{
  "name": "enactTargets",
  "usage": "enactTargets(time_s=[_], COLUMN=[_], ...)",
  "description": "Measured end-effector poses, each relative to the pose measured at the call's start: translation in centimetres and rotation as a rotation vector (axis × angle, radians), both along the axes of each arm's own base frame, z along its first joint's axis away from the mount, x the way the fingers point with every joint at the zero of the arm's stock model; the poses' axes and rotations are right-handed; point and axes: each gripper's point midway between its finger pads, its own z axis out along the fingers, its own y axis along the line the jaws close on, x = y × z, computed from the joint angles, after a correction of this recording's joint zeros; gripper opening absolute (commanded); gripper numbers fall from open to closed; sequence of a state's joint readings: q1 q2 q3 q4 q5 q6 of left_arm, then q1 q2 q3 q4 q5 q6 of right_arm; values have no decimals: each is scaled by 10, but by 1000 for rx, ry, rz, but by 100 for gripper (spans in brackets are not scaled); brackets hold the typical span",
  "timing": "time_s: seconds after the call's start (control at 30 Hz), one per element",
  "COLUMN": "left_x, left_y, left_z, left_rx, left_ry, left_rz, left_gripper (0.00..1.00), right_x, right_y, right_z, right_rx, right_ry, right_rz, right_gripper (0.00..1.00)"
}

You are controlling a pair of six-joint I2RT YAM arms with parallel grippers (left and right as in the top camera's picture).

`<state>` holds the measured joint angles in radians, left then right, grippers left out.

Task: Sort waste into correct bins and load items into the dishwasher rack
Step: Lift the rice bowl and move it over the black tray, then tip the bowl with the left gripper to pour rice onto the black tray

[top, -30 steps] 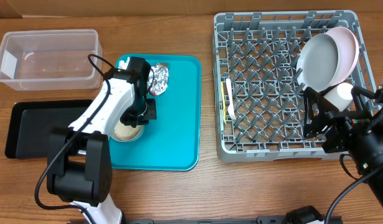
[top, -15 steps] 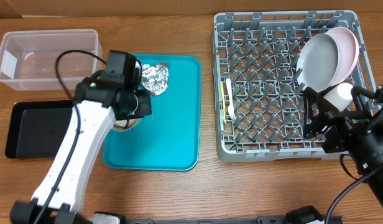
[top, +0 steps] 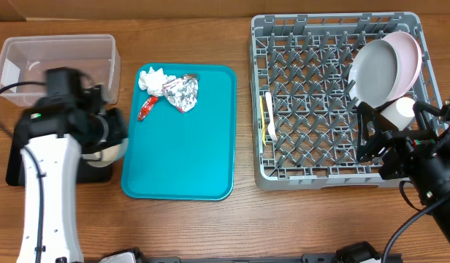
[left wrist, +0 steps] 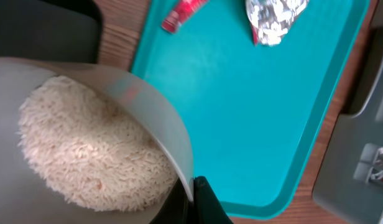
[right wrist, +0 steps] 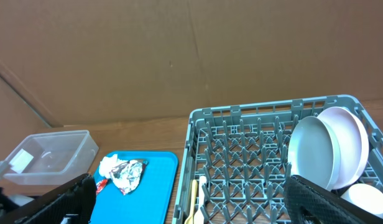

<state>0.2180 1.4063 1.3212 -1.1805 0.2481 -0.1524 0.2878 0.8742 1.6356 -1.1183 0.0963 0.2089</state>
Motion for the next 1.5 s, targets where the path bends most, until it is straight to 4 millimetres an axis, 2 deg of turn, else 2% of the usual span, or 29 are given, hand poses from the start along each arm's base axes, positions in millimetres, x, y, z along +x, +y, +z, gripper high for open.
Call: enactTargets(time_s=[0.1, 0.27, 0.37, 0.53, 0.97, 1.27, 1.5], left_x=[-2, -2, -3, -9, 10, 10, 5], left_y=[24, 53, 65, 82, 87, 109, 108], left_z=[3, 7, -4, -33, -21, -44, -35], left_rx=[-39, -59, -80, -177, -193, -391, -495], left_ry=[-35, -96, -134, -220, -387, -450, -562], left_rz=[31, 55, 60, 93, 6, 37, -3], left_gripper=[4, 4, 4, 4, 4, 4, 4], right_x=[0, 0, 0, 0, 0, 0, 0], right_y=[0, 0, 0, 0, 0, 0, 0], right_z=[0, 0, 0, 0, 0, 0, 0], right_rx=[0, 0, 0, 0, 0, 0, 0], right_ry=[0, 0, 0, 0, 0, 0, 0], right_rz=[0, 0, 0, 0, 0, 0, 0], right_gripper=[100, 100, 100, 100, 100, 100, 100])
